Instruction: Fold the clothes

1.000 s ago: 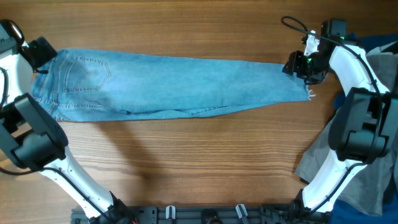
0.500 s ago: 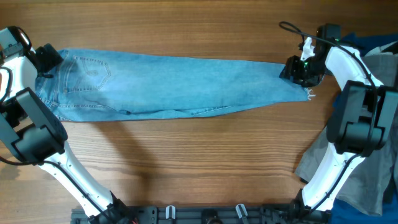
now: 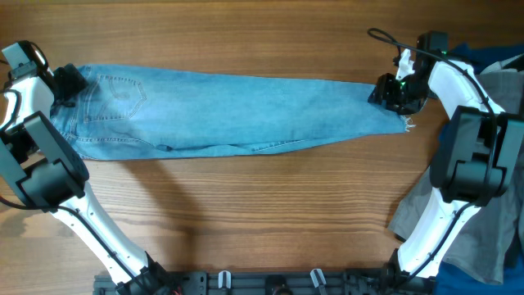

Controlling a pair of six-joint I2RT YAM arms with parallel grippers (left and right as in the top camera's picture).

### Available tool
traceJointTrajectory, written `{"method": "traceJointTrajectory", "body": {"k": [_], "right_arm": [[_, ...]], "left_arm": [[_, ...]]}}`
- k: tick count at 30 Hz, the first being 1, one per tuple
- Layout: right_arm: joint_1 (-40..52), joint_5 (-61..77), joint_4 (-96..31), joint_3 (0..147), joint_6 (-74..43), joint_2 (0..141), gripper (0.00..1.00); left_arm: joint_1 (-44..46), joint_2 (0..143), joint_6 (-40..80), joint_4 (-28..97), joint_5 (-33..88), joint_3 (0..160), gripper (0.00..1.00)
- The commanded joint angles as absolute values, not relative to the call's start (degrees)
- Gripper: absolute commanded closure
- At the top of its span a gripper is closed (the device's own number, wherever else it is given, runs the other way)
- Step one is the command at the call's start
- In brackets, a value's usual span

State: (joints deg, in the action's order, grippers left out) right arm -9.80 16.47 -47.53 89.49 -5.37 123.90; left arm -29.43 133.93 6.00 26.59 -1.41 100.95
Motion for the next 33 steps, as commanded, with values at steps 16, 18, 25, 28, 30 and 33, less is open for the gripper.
{"method": "traceJointTrajectory", "body": {"k": [16, 18, 25, 28, 30, 33], "right_arm": [[-9.4, 16.4, -49.1, 88.8, -6.1, 128.0, 0.41], [-9.4, 16.4, -49.1, 88.8, -6.0, 128.0, 0.41], [-9.4, 11.8, -51.2, 88.8, -6.5, 128.0, 0.42], [-9.4, 6.9, -52.2, 88.8, -8.7, 128.0, 0.42], [-9.4, 4.2, -52.8, 88.8, -9.6, 128.0, 0.42], [-9.8, 2.2, -53.2, 88.8, -9.7, 128.0, 0.42]], "left_arm": [[-30.4, 132.2, 4.7, 34.0, 2.2, 101.9, 0.96], [-30.6, 129.8, 4.8, 34.6, 2.7, 101.9, 0.96], [-30.7, 119.8, 6.5, 41.6, 2.5, 101.9, 0.96], [-30.8, 116.5, 8.2, 47.8, 2.5, 101.9, 0.96], [-31.2, 114.5, 9.1, 53.5, 2.1, 101.9, 0.96], [-32.5, 112.4, 10.5, 61.4, -2.1, 101.9, 0.96]]}}
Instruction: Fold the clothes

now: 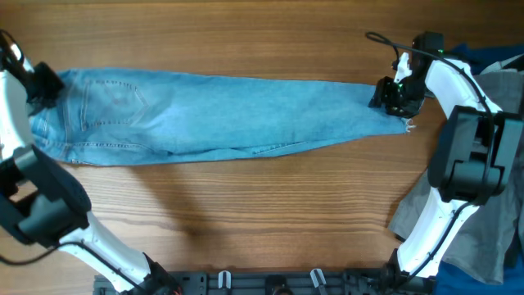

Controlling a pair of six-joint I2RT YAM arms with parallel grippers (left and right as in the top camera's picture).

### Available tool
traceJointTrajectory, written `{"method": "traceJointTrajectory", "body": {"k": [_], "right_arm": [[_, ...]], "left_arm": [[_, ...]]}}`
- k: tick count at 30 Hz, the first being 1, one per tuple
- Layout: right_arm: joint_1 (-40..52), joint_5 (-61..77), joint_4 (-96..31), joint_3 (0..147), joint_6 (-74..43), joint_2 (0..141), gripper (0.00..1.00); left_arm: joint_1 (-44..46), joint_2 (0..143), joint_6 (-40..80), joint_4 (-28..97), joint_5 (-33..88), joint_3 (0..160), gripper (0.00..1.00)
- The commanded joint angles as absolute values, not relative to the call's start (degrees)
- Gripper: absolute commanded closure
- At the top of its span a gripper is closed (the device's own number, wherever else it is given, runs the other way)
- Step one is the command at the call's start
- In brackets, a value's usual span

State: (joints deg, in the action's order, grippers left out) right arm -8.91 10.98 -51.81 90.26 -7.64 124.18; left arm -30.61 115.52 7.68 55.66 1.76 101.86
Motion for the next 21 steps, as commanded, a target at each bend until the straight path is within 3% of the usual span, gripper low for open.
{"method": "traceJointTrajectory", "body": {"k": [1, 7, 13, 21], "right_arm": [[-10.1, 1.9, -53.3, 88.8, -9.9, 128.0, 0.41], [-12.4, 1.3, -53.4, 88.8, -10.4, 128.0, 0.41], [-14.1, 1.6, -53.5, 88.8, -8.0, 128.0, 0.41], [-14.1, 2.8, -53.5, 88.8, -6.0, 128.0, 0.41]], "left_arm": [[-33.2, 112.0, 11.3, 63.8, -4.2, 101.9, 0.96], [-39.7, 110.9, 17.3, 70.3, -13.7, 101.9, 0.96], [-47.5, 111.0, 22.4, 66.5, -13.3, 101.9, 0.96], [-50.5, 111.5, 23.0, 75.5, -6.7, 101.3, 0.96]]}}
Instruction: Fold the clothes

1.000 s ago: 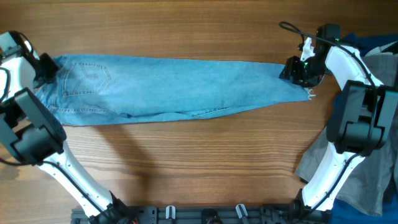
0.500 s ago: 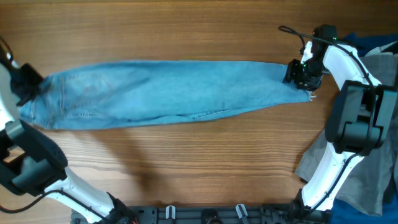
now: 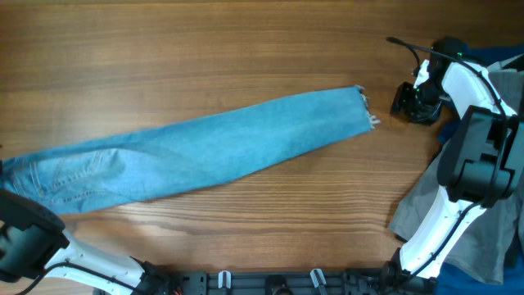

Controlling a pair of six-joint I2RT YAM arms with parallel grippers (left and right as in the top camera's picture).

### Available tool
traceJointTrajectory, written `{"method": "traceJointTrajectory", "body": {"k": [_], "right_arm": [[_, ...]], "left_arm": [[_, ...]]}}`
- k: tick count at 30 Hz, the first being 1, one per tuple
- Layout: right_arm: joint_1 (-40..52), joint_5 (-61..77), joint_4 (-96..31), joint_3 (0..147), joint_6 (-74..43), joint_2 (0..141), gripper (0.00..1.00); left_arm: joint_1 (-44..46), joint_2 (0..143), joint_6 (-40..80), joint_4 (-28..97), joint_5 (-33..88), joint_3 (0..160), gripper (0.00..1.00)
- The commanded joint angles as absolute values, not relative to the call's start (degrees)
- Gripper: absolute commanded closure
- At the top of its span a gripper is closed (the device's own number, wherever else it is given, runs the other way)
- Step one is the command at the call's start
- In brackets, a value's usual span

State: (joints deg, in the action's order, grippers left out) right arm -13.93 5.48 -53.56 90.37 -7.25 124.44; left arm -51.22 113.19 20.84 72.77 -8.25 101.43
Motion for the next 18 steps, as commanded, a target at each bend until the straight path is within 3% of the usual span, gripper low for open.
{"method": "traceJointTrajectory", "body": {"k": [1, 8, 18], "right_arm": [[-14.1, 2.8, -53.5, 88.8, -6.0, 128.0, 0.41], [-14.1, 3.7, -53.7, 88.8, -5.3, 128.0, 0.41], [-14.1, 24.1, -53.5, 89.8, 9.5, 127.9, 0.21]], "left_arm": [[-50.5, 111.5, 23.0, 75.9, -6.7, 101.1, 0.96], [-50.5, 111.5, 23.0, 80.1, -8.4, 100.7, 0.88], [-50.5, 111.5, 23.0, 80.0, -8.8, 100.7, 0.87]]}}
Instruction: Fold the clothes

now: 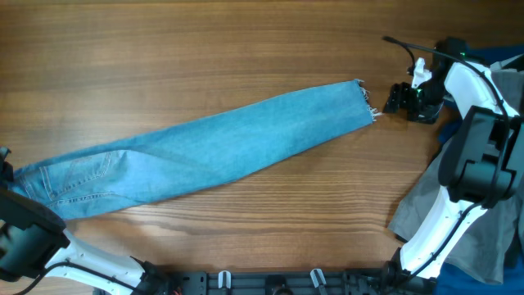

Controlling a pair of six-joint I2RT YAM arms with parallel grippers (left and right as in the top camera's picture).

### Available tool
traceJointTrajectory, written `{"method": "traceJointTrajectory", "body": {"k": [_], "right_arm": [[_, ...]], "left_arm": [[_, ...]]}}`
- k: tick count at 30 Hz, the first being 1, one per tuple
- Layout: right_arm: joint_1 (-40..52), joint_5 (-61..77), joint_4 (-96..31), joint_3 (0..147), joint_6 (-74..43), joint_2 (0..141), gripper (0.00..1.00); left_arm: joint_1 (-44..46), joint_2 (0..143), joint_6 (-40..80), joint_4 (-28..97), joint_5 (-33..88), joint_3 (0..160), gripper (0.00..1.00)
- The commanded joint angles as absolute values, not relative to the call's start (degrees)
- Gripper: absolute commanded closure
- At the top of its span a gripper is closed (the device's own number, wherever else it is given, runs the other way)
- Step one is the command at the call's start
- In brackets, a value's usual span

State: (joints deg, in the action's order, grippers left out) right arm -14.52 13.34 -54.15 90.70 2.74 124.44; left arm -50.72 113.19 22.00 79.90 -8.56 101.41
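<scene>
The blue jeans (205,152) lie folded lengthwise in one long strip, slanting across the table. Their waist (49,184) is at the lower left and the frayed hem (364,102) at the upper right. Just right of the hem, my right gripper (395,99) is open and a small gap away from the cloth. Of my left gripper (2,166), only a dark sliver shows at the left frame edge, against the waistband, apparently gripping it.
A grey garment (491,205) and a dark blue cloth (501,59) are piled at the right edge behind the right arm. A black cable (401,41) loops above the right gripper. The arm mounts line the near edge (270,283).
The jeans have shifted slightly right and up, so the waist is now just inside the left edge. My right gripper has come a little closer to the hem.
At first the jeans lay stretched flat across the far half, with the left gripper at the waist and the right gripper on the hem. The waist then sat farther left. Later the right gripper was off the hem and the strip slanted down-left, as it does now.
</scene>
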Motion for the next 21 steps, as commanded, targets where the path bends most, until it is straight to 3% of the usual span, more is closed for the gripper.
{"method": "traceJointTrajectory", "body": {"k": [1, 8, 21], "right_arm": [[-14.1, 24.1, -53.2, 89.8, 9.5, 127.9, 0.19], [-13.8, 37.2, -54.6, 90.0, 20.4, 127.9, 0.16], [-8.4, 32.6, -51.2, 85.4, 21.7, 128.0, 0.14]], "left_arm": [[-50.5, 111.5, 23.0, 79.9, -8.8, 100.7, 0.87], [-50.5, 111.5, 23.0, 79.6, -8.8, 100.7, 0.86], [-50.5, 111.5, 23.0, 79.6, -8.8, 100.7, 0.85]]}}
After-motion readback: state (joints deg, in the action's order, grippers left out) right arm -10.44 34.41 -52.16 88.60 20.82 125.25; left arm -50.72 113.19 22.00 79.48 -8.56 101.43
